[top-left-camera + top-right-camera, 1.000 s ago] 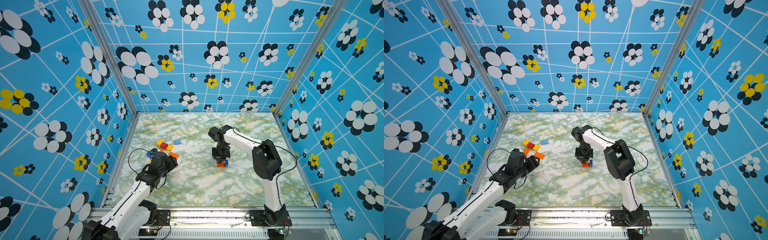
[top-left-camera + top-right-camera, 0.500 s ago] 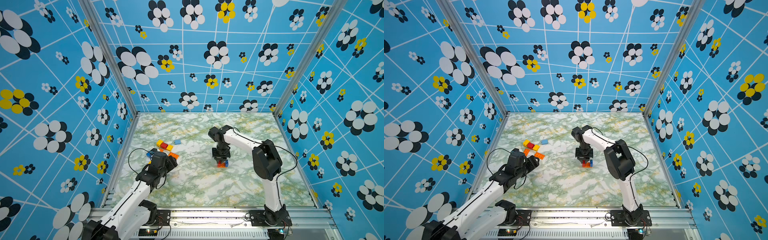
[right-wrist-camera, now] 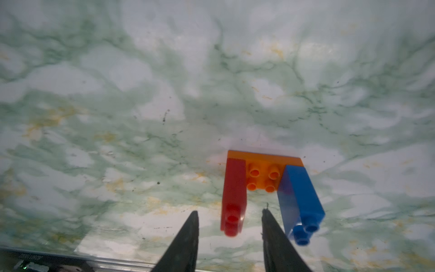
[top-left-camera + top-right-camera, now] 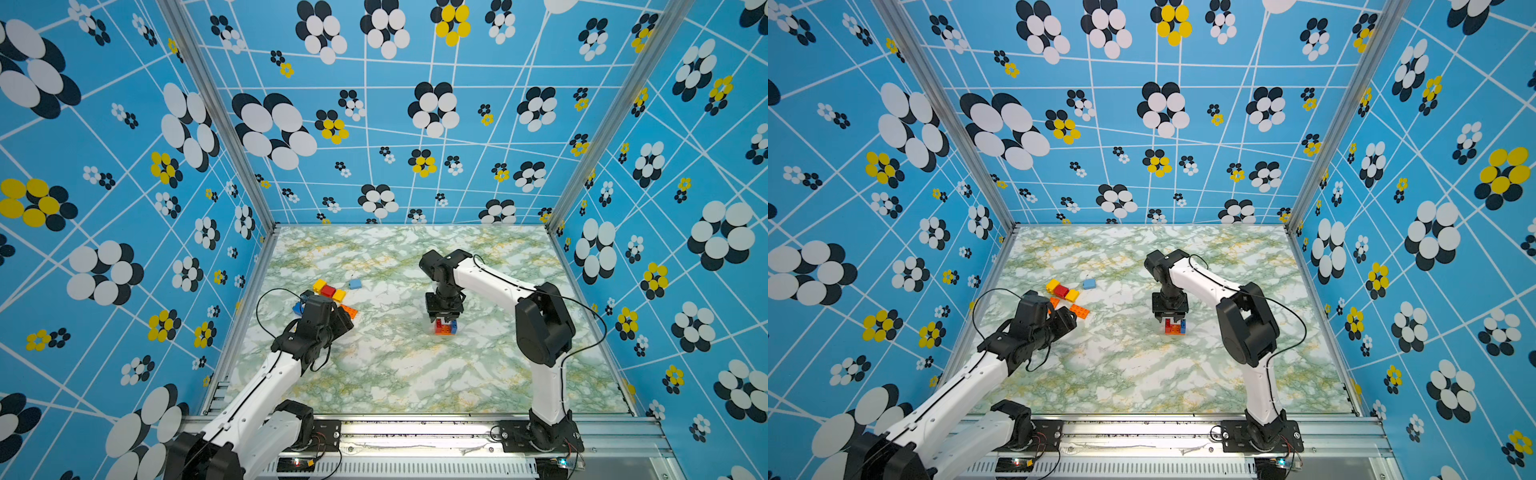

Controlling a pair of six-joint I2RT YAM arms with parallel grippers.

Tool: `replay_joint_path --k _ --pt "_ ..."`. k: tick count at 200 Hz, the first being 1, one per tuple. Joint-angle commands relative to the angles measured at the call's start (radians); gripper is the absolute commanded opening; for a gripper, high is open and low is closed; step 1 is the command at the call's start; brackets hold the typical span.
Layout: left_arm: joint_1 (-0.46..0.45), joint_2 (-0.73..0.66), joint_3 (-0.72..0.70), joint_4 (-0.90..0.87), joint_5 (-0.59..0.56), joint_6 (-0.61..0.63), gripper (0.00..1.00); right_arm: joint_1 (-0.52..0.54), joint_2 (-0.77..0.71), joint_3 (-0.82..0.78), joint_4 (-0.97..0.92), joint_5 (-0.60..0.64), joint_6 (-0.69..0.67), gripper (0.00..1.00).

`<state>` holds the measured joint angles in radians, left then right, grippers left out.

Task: Assemble the letter p with lego
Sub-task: Assemble the lego brick with the lego brick, then pick up the lego brick from the center of the board.

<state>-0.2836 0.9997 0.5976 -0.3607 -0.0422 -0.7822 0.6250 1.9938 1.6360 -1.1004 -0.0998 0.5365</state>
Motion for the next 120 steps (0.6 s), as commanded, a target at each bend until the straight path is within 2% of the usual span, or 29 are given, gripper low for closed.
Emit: replay_joint_path --k 1,35,93,120 --pt "0.023 0.094 0.095 -0.091 -0.019 0.121 0.78 -0.002 -0.13 -0.027 0.048 -0.001 -0.051 0.47" --pt "0.024 0.292 0.243 -0.181 -0.036 0.199 0.76 -0.002 -0.287 -0.137 0.165 0.042 -0.115 0.48" --pt "0.033 0.551 0.439 -0.382 -0.223 0.362 0.77 -0.002 -0.585 -0.378 0.426 0.137 -0.21 0.5" --pt "0.062 0.633 0.494 -0.464 -0.237 0.452 0.77 -0.002 -0.725 -0.505 0.549 0.214 -0.256 0.57"
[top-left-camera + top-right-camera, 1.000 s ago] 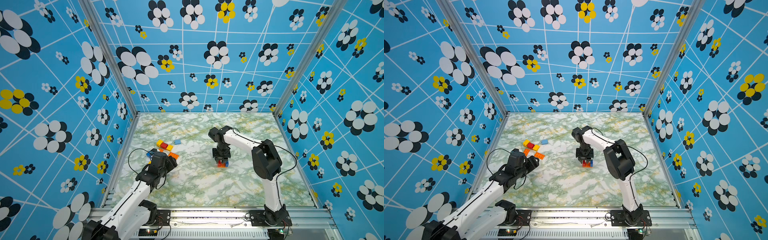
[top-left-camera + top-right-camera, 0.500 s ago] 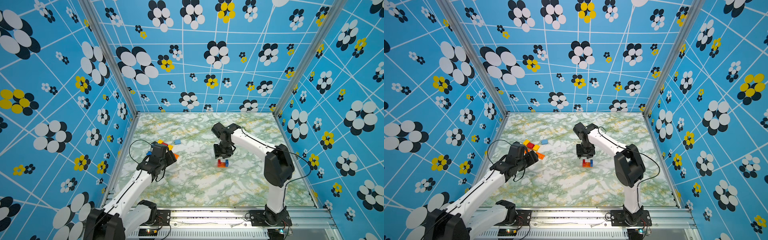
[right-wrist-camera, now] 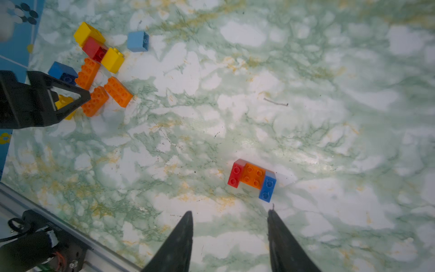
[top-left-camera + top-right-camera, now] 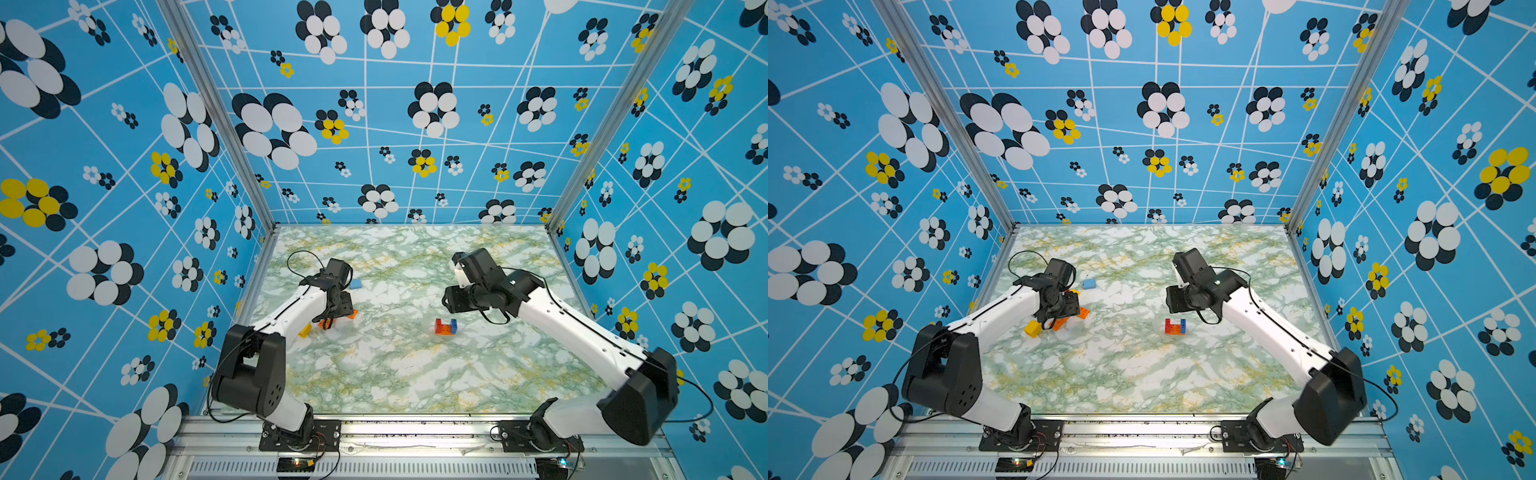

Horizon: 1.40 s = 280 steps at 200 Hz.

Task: Assemble the letter p with lego
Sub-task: Pick up the lego brick from the center of the board.

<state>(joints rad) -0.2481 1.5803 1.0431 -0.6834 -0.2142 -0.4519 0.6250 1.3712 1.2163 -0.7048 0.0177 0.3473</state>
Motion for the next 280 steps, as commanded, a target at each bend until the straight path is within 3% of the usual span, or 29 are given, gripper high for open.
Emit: replay_joint_path --k 1,60,89,134,190,244,263,280 --pt "0.027 0.055 0.05 -0.144 -0.066 0.124 0.77 -0.002 -0.107 -0.091 0.157 0.098 -0.069 0.57" --pt "0.03 0.197 0.09 -0.153 -0.049 0.178 0.73 -0.003 -0.293 -0.279 0.353 0.207 -0.113 0.69" --pt "0.044 0.247 0.102 -0.131 -0.028 0.187 0.72 -0.001 -0.305 -0.294 0.37 0.197 -0.11 0.7" --pt "0.067 0.317 0.144 -0.126 0.004 0.199 0.6 -0.003 -0.295 -0.294 0.373 0.182 -0.106 0.7" --pt "0.079 0.326 0.128 -0.109 0.116 0.19 0.45 -0.003 -0.287 -0.285 0.369 0.195 -0.105 0.7" --pt "0.082 0.31 0.092 -0.073 0.243 0.158 0.36 -0.002 -0.288 -0.28 0.357 0.21 -0.107 0.7" --pt "0.079 0.291 0.076 -0.055 0.279 0.141 0.36 -0.003 -0.29 -0.281 0.355 0.215 -0.107 0.7" --pt "0.079 0.285 0.068 -0.053 0.266 0.126 0.42 -0.002 -0.292 -0.281 0.353 0.218 -0.107 0.71"
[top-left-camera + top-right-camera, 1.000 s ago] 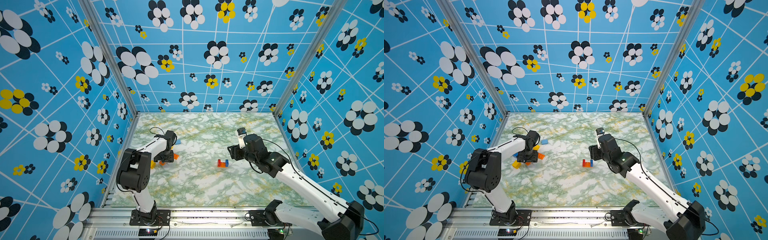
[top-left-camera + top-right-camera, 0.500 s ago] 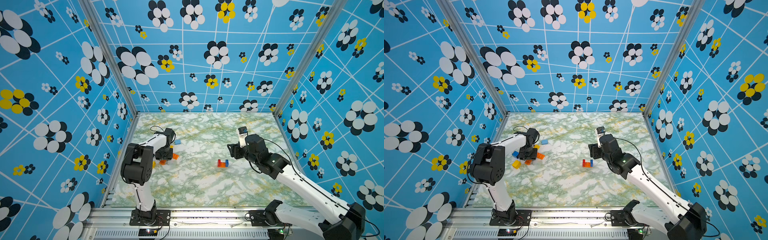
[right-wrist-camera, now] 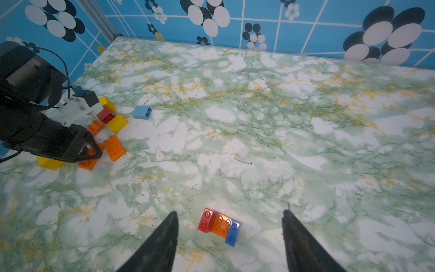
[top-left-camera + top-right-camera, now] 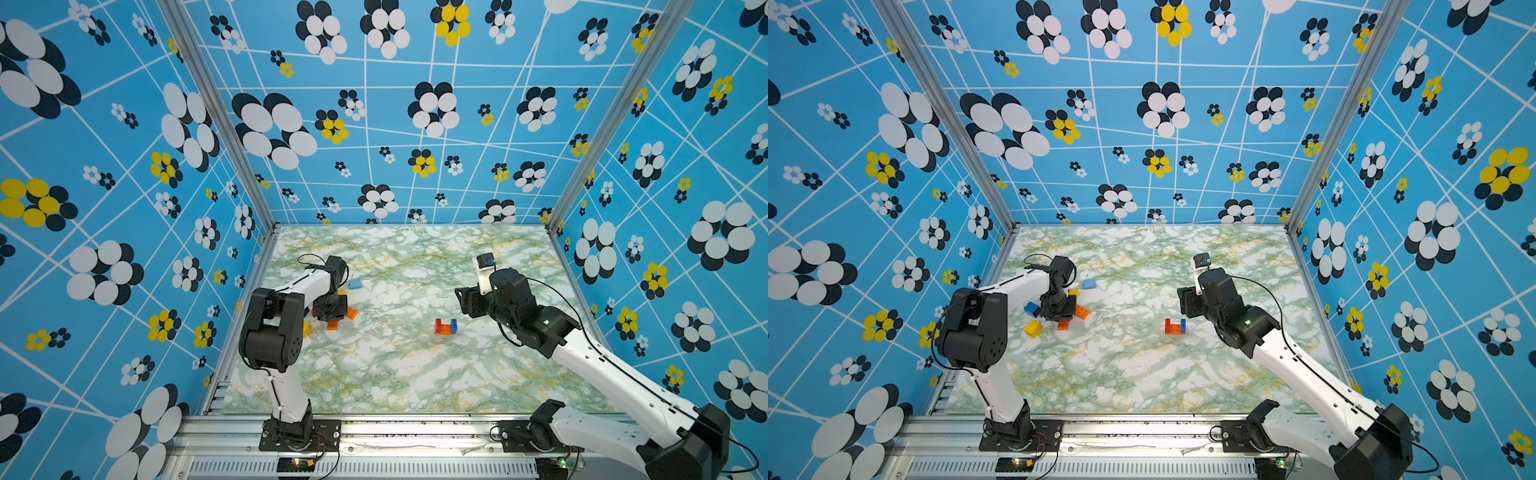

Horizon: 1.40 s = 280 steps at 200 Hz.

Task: Assemble the letter p with lego
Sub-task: Pick up the lego brick from the center of the board, then assemble the lego brick with the lego brick.

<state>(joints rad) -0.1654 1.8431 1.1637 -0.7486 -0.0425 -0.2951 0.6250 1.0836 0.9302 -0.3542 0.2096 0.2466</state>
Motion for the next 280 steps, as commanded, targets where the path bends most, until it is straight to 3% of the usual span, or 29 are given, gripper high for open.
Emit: replay_joint_path --k 1,6,21,43,66,91,113,144,168,204,244,280 --pt "-0.003 0.023 -0.053 0.012 0.094 -0.032 0.42 -0.002 -0.004 0.005 0.002 0.026 -0.007 0.71" --pt "-0.003 0.024 -0.056 0.012 0.087 -0.035 0.47 -0.002 -0.005 0.006 0.001 0.027 -0.006 0.71" --pt "-0.004 0.023 -0.061 0.013 0.079 -0.039 0.48 -0.002 -0.007 0.007 0.0 0.028 -0.006 0.71" --pt "-0.004 0.016 -0.068 0.02 0.082 -0.044 0.44 -0.003 -0.011 0.011 -0.003 0.03 -0.006 0.71" --pt "-0.004 0.018 -0.066 0.023 0.09 -0.044 0.34 -0.003 -0.019 0.014 -0.013 0.045 -0.004 0.71" --pt "-0.013 -0.008 -0.073 0.034 0.093 -0.053 0.3 -0.002 -0.012 0.047 -0.082 0.126 0.04 0.72" --pt "-0.065 -0.098 -0.076 0.036 0.052 -0.056 0.3 -0.037 0.005 0.065 -0.152 0.159 0.127 0.72" --pt "-0.191 -0.197 -0.016 0.002 0.025 -0.023 0.28 -0.152 -0.009 0.033 -0.182 0.093 0.242 0.72" --pt "-0.309 -0.191 0.092 -0.031 0.066 0.051 0.24 -0.245 -0.039 0.008 -0.199 0.057 0.306 0.72" --pt "-0.477 -0.06 0.323 -0.112 0.142 0.233 0.17 -0.348 -0.096 -0.048 -0.209 0.0 0.37 0.73" --pt "-0.647 0.138 0.601 -0.264 0.192 0.465 0.13 -0.392 -0.17 -0.113 -0.218 -0.016 0.397 0.73" --pt "-0.736 0.273 0.785 -0.374 0.201 0.652 0.13 -0.397 -0.244 -0.173 -0.202 -0.022 0.442 0.73"
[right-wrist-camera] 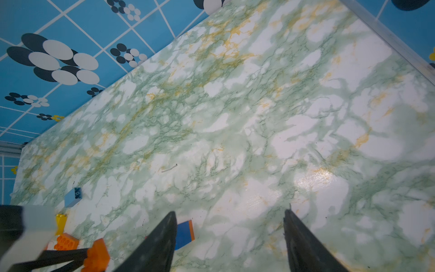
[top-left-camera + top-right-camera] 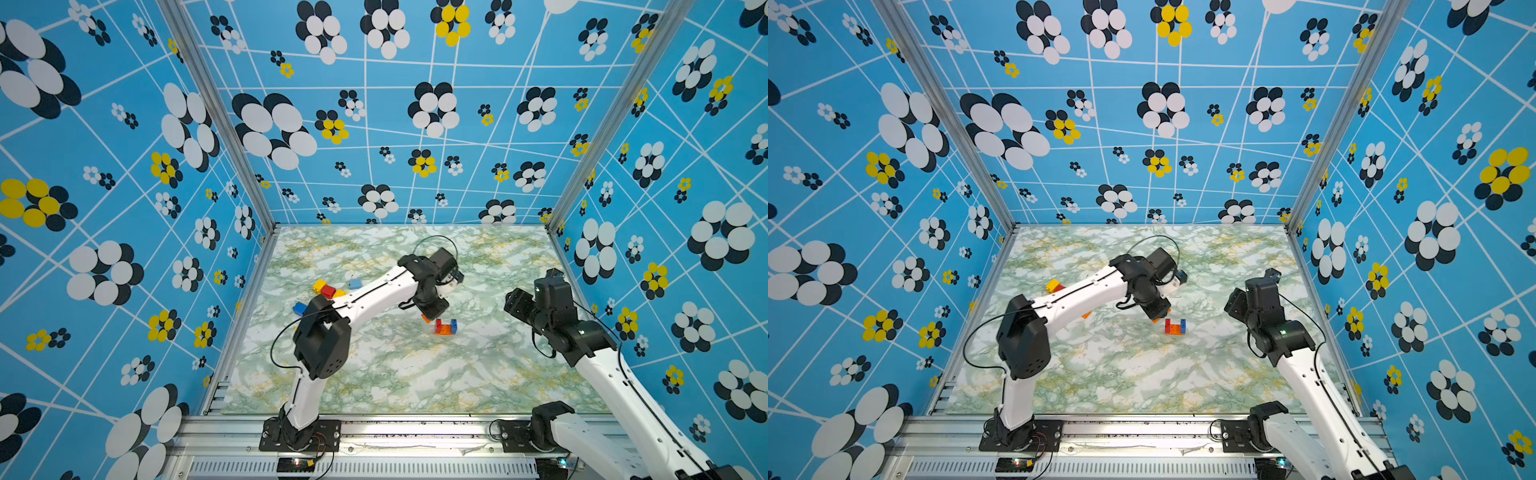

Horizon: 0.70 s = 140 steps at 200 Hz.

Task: Assemble the letter p with lego
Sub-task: Assemble the lego brick with the lego brick.

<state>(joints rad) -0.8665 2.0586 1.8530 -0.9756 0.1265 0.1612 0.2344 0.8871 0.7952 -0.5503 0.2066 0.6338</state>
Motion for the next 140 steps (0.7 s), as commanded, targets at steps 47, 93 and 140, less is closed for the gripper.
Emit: replay_joint_path --k 47,93,140 --pt "-0.061 0.097 0.155 -0.127 0.062 0.388 0.13 -0.006 -0.095 -0.086 0.012 -0.014 0.081 0.72" --pt "-0.058 0.269 0.379 -0.284 0.011 0.468 0.13 -0.006 -0.104 -0.088 0.013 -0.004 0.067 0.72" --pt "-0.048 0.363 0.505 -0.357 -0.012 0.482 0.13 -0.007 -0.135 -0.105 0.012 0.019 0.062 0.72"
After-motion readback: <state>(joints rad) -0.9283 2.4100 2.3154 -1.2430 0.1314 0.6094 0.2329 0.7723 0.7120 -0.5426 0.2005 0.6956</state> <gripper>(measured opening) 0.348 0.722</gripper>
